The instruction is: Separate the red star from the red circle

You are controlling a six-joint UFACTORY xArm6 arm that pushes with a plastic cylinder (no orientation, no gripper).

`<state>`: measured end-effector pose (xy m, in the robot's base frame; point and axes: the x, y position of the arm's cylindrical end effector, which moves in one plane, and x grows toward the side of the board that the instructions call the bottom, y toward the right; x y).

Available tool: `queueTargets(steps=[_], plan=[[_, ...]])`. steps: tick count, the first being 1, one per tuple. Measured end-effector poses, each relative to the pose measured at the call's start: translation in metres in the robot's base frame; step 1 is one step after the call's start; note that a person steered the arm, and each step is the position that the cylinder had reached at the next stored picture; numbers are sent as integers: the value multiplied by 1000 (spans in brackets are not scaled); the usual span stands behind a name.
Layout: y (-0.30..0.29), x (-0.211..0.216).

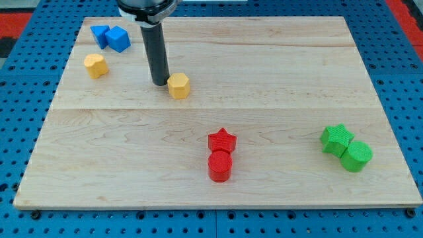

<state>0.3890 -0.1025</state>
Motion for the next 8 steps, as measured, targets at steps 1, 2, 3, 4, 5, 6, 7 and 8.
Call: queueTargets(steps=[1, 2, 3, 4, 5, 6, 7, 8], plan=[[25, 52], [43, 149], [36, 188], [130, 206], [136, 191], [134, 138], [124, 96], [142, 105]])
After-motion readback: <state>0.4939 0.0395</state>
